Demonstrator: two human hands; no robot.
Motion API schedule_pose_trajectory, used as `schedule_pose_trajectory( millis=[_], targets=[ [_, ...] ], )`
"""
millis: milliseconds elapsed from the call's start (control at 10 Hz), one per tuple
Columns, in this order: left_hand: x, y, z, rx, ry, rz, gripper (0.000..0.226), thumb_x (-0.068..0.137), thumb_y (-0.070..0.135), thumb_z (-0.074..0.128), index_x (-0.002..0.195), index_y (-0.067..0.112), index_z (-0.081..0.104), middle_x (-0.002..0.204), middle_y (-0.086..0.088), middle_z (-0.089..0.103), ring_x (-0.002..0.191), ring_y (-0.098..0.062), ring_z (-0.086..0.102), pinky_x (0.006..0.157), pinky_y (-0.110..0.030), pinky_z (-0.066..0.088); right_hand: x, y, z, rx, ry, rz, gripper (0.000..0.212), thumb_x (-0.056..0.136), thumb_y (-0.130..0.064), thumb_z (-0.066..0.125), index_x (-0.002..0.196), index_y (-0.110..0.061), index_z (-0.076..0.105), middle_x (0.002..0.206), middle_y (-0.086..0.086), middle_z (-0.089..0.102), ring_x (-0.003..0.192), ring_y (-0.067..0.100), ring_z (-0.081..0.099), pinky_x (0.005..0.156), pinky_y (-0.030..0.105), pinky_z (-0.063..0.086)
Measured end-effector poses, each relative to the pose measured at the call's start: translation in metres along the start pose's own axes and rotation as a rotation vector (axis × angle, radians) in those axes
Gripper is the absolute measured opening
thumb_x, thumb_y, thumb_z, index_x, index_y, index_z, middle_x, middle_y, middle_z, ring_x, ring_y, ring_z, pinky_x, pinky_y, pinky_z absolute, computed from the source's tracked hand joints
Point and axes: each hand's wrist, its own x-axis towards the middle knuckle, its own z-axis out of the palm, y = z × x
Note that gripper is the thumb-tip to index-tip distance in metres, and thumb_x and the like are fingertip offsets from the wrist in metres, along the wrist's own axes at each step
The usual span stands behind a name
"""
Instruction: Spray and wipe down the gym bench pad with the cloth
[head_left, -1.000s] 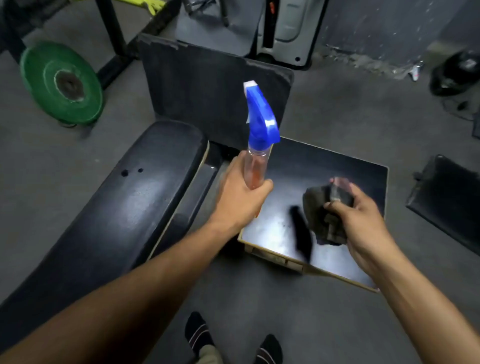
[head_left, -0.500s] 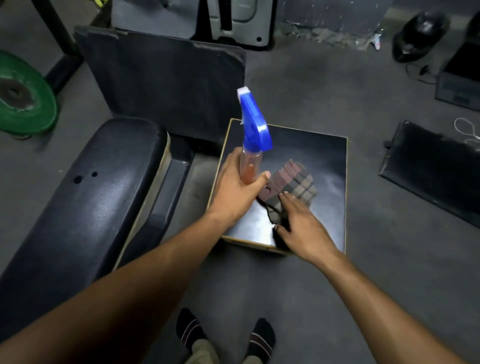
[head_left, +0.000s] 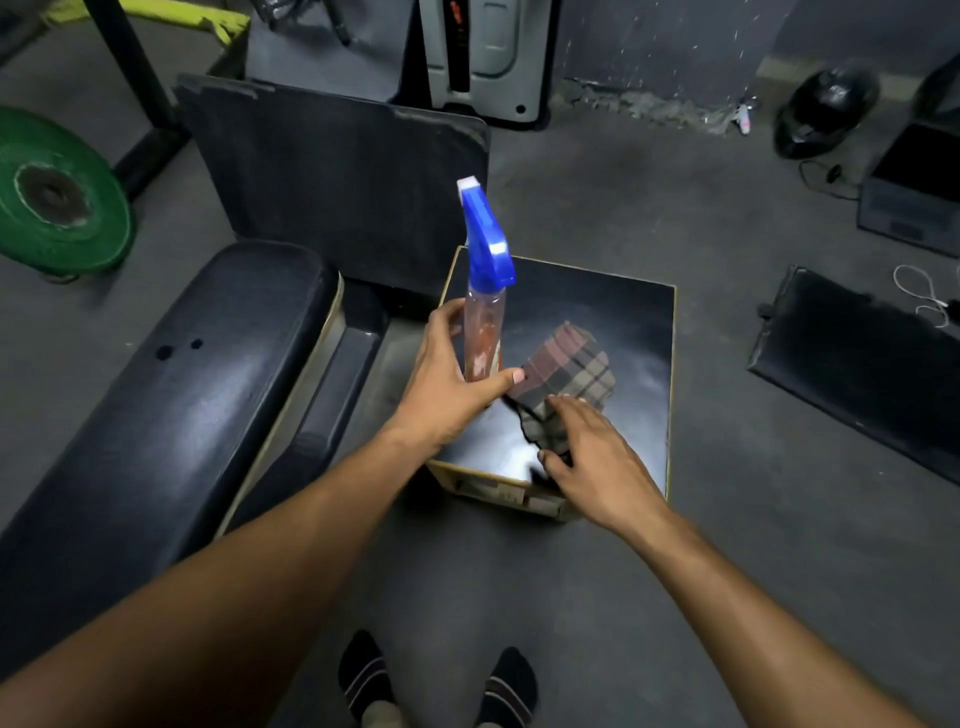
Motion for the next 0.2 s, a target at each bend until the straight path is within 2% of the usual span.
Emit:
schedule_pose_trajectory(
  millis=[100, 200],
  targets=[
    [-0.019, -0.011, -0.007, 0.061, -0.027, -0.018, 0.103, 0.075, 0.035, 0.091, 0.155, 0.029, 0.027, 0.161, 0.005, 0.034, 0.148, -0.011, 0.033, 0.122, -0.035, 0.031, -0.013, -0.002, 0.006, 0.018, 0.032, -0.015, 0.069, 0.097, -0.034, 0.062, 0.158, -0.018, 0.034, 0.164, 0.003, 0.038, 0.15, 0.021, 0.034, 0.122, 0.031, 0.028],
    [-0.043, -0.027, -0.014, 0.097, -0.032, -0.048, 0.108, 0.072, 0.048, 0.088, 0.157, 0.031, 0.023, 0.163, 0.003, 0.031, 0.15, -0.013, 0.03, 0.124, -0.041, 0.031, -0.028, -0.01, 0.016, 0.02, 0.106, -0.011, 0.07, 0.097, -0.035, 0.063, 0.159, -0.02, 0.033, 0.163, 0.002, 0.038, 0.15, 0.022, 0.034, 0.122, 0.031, 0.027]
  ],
)
